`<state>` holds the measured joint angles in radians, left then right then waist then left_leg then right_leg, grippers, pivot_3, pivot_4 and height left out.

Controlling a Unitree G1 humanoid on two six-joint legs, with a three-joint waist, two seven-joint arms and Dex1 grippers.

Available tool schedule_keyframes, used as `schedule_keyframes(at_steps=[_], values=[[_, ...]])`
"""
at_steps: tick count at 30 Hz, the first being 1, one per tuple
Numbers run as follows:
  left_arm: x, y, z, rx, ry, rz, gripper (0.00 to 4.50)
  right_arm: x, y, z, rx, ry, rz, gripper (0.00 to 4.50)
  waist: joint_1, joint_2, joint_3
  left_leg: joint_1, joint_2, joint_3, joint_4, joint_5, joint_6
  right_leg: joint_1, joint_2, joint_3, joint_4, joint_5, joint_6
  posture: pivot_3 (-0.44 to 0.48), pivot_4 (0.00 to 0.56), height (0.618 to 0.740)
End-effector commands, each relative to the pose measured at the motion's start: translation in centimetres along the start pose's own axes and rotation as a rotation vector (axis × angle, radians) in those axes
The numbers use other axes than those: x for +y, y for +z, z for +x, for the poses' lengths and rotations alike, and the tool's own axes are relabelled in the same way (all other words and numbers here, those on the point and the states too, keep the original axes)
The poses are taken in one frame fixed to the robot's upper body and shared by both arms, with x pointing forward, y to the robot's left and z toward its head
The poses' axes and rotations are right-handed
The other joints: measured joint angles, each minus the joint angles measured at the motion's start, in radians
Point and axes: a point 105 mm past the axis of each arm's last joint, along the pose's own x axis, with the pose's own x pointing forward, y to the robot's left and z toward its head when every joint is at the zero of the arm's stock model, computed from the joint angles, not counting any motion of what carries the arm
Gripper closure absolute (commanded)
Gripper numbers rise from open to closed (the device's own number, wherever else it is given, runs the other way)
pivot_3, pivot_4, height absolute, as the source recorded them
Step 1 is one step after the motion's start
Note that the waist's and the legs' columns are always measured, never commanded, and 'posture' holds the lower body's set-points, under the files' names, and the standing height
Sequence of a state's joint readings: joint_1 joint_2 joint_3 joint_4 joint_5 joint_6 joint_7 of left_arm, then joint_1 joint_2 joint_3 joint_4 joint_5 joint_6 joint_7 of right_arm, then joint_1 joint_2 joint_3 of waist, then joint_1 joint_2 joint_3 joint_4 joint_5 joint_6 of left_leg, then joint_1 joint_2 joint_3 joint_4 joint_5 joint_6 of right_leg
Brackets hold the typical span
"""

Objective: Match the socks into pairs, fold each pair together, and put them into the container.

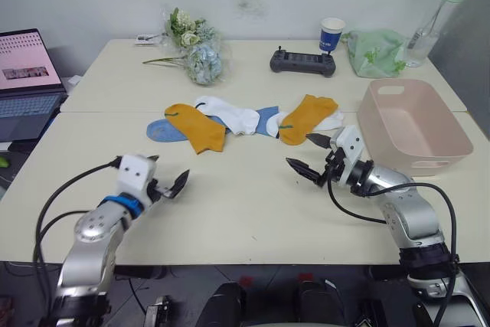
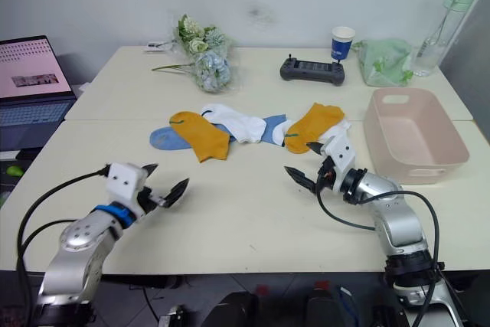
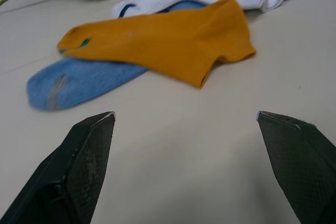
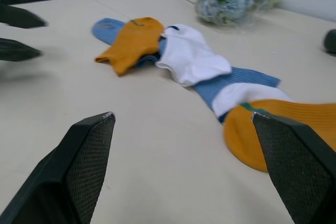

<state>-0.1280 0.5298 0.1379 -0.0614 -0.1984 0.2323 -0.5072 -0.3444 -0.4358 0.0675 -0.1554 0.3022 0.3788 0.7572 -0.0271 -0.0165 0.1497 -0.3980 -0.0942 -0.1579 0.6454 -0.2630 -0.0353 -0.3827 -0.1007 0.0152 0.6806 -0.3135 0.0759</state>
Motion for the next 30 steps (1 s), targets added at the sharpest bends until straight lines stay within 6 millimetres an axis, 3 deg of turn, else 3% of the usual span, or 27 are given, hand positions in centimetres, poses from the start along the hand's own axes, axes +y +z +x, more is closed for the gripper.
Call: schedule_keyframes(at_steps=[1,10,14,20,25,30], values=[[0.0,0.9,3.0,0.0,0.015,0.028,0.0,1.3,1.8,0.0,-0.026,0.101,-0.011,0.03,0.0,0.0,0.0,0.0,0.0,0.0,0.0,0.0,0.0,0.0,0.0,0.0,0.0,0.0,0.0,0.0,0.15,0.74],[-2.7,-0.5,8.0,0.078,-0.087,-0.01,0.0,0.6,1.2,-0.5,0.003,0.058,-0.053,0.03,-0.009,-0.001,0.0,-0.001,0.0,0.0,0.0,0.0,0.0,-0.002,0.0,-0.001,0.001,0.0,0.0,0.0,0.15,0.74],[-2.7,-0.9,8.5,0.095,-0.077,-0.01,0.87,0.2,1.2,-0.9,0.005,0.02,-0.069,0.0,-0.004,-0.001,0.0,0.0,-0.001,0.0,0.001,0.0,0.0,-0.001,0.0,-0.001,0.001,0.0,0.0,0.0,0.15,0.74],[-2.5,-0.4,8.5,0.069,-0.068,-0.029,2.71,0.0,1.2,-1.4,0.01,-0.001,-0.075,0.0,-0.007,-0.001,0.0,0.0,0.0,0.0,0.001,0.0,0.0,-0.001,0.0,0.0,0.001,0.0,0.0,0.0,0.15,0.74],[-1.0,-0.1,8.4,0.058,-0.015,-0.04,4.36,0.1,1.1,-1.5,0.017,-0.003,-0.079,0.0,-0.008,-0.001,0.0,0.0,0.0,0.0,0.001,0.0,0.0,-0.001,0.0,0.0,0.002,0.0,0.0,0.0,0.15,0.74],[-0.9,0.9,6.3,0.01,-0.052,-0.035,4.48,-0.5,1.2,-1.7,0.015,-0.034,-0.084,0.0,-0.013,-0.001,0.0,-0.001,0.0,0.0,0.001,0.0,0.0,-0.002,0.0,0.0,0.001,0.0,0.0,0.0,0.15,0.74]])
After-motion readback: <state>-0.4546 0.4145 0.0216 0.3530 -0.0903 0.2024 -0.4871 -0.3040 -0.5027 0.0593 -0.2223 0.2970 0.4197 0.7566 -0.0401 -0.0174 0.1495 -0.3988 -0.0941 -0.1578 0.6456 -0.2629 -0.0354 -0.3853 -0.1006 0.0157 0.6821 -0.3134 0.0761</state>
